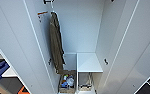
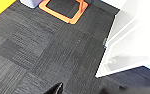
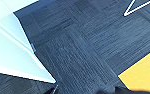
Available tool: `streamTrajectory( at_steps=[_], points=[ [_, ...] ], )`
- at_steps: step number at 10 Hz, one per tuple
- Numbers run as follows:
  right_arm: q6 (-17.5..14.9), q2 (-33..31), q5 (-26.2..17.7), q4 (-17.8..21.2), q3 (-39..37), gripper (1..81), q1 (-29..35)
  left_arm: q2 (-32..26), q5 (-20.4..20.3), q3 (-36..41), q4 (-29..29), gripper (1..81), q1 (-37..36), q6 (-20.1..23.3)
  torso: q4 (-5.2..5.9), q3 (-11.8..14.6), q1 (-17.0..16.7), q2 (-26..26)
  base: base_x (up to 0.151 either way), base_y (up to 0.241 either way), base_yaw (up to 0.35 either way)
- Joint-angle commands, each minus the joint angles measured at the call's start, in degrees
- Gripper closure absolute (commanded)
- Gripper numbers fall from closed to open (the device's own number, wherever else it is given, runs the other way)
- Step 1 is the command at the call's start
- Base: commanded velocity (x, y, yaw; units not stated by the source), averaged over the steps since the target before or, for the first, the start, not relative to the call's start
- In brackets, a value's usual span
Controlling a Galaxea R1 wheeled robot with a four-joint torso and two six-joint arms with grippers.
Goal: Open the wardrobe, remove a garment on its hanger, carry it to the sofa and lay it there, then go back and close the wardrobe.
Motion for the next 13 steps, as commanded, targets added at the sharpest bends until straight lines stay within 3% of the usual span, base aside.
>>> streamTrajectory(
  at_steps=[1, 5, 7, 13],
  points=[
    [4.60, -5.20, -1.60, 3.11, 2.10, 1.0, 7.41, -5.33, 2.01, -2.21, -0.91, 1.0, -6.78, -9.31, 0.00, 0.00, 0.00, 0.00, 0.000, 0.000, 0.000],
    [13.76, -5.83, -1.60, 3.02, 6.15, 1.0, 12.16, -5.68, 1.21, 6.58, -0.47, 1.0, -13.29, -18.06, 0.00, -0.05, 0.00, 0.05, 0.000, 0.000, 0.000],
    [17.62, -5.83, -1.33, 3.02, 7.47, 1.0, 14.36, -5.07, 1.21, 10.17, -0.30, 1.0, -16.71, -19.80, 0.00, -0.07, 0.05, 0.07, 0.000, 0.000, 0.000],
    [24.46, -7.32, -1.51, 3.11, 9.65, 1.0, 21.49, -5.34, 1.74, 15.46, 0.76, 1.0, -24.90, -22.54, 0.00, -0.11, 0.11, 0.11, 0.000, 0.000, 0.000]
  ],
)
